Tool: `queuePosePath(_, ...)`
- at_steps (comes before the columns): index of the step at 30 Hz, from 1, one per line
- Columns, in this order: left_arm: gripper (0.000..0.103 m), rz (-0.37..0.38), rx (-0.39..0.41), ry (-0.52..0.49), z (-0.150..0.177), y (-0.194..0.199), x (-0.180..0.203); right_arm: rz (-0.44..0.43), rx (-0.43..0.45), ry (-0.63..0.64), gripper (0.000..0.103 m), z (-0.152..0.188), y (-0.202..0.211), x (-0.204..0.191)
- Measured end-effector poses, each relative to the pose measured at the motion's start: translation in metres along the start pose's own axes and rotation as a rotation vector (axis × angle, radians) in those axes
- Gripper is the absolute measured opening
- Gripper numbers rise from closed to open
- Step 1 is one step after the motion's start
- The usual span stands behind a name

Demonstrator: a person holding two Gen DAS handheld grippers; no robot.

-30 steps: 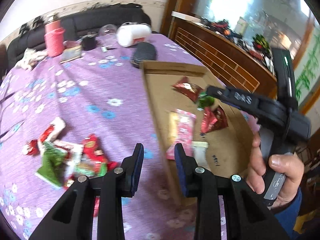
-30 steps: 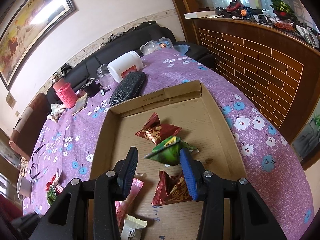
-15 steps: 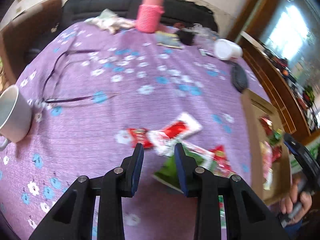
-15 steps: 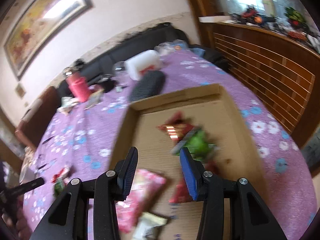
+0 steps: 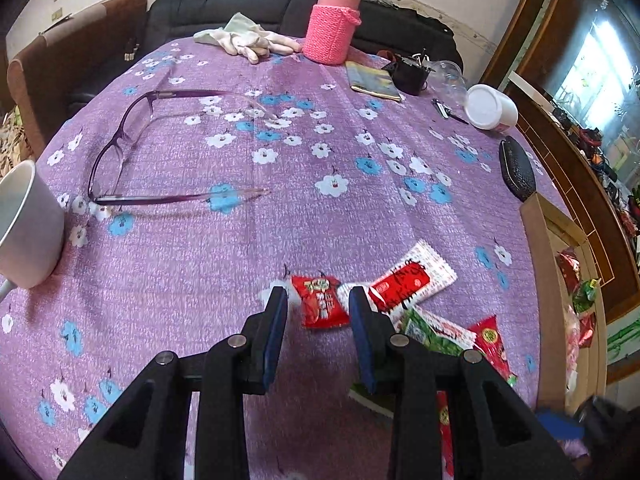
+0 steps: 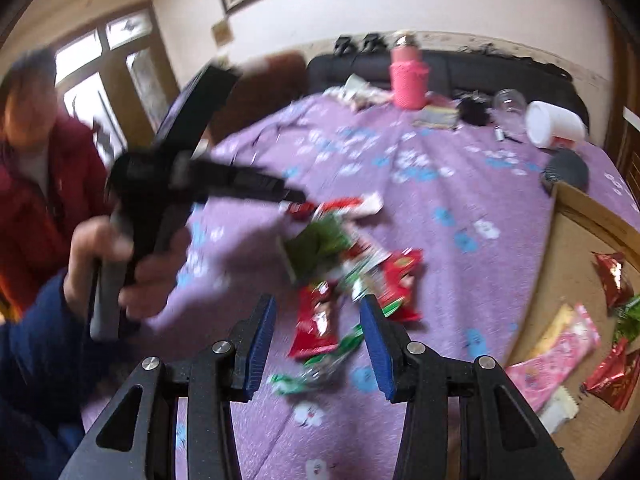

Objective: Organize snacks
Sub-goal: 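Move both grippers back over the snack pile, then grasp a small red packet with the left gripper while the right grasps a red character packet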

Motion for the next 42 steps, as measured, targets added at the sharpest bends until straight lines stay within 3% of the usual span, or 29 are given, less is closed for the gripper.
queuePosePath(6, 0.030, -0.010, -0.027, -0.010, 0.000, -0.017, -0.002, 0.026, -0.030, 0.021, 0.047, 0.010, -0.006, -0.003)
queuePosePath(15, 0.020, -0.042, -0.004, -0.031, -0.002, -0.019, -0.004, 0.049, -0.027, 0.016, 0.047, 0.006, -0.005, 0.000)
queuePosePath(19, 0.019, -0.014, -0.009, 0.006, -0.001, -0.015, -0.010, 0.045, -0.034, 0.010, 0.047, 0.007, -0.007, 0.000)
queuePosePath(30, 0.019, 0.043, 0.074, -0.003, -0.008, 0.015, 0.003, 0.018, -0.093, -0.073, 0.048, 0.003, -0.023, 0.000)
queuePosePath(35, 0.019, 0.063, 0.089, -0.021, -0.008, 0.021, 0.012, 0.096, -0.161, -0.036, 0.047, 0.002, -0.039, -0.008)
queuePosePath(36, 0.019, 0.063, 0.093, -0.028, -0.008, 0.023, 0.013, 0.108, -0.171, -0.032, 0.047, 0.001, -0.043, -0.009)
queuePosePath(39, 0.019, 0.056, 0.109, -0.047, -0.007, 0.027, 0.017, 0.121, -0.199, -0.028, 0.023, 0.004, -0.053, -0.012)
queuePosePath(42, 0.019, 0.050, 0.124, -0.063, -0.006, 0.030, 0.020, 0.137, -0.165, -0.008, 0.022, 0.004, -0.052, -0.015)
Point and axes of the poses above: each gripper's, at about its wrist camera, not at the fingertips, and y roughly against the way its jaws point, x to its right, z to its underside, the point moved 8 cm from there along -y, roughly the way its jaws point, and after that the axes turned 1 degree about z, right-handed, at the moved point
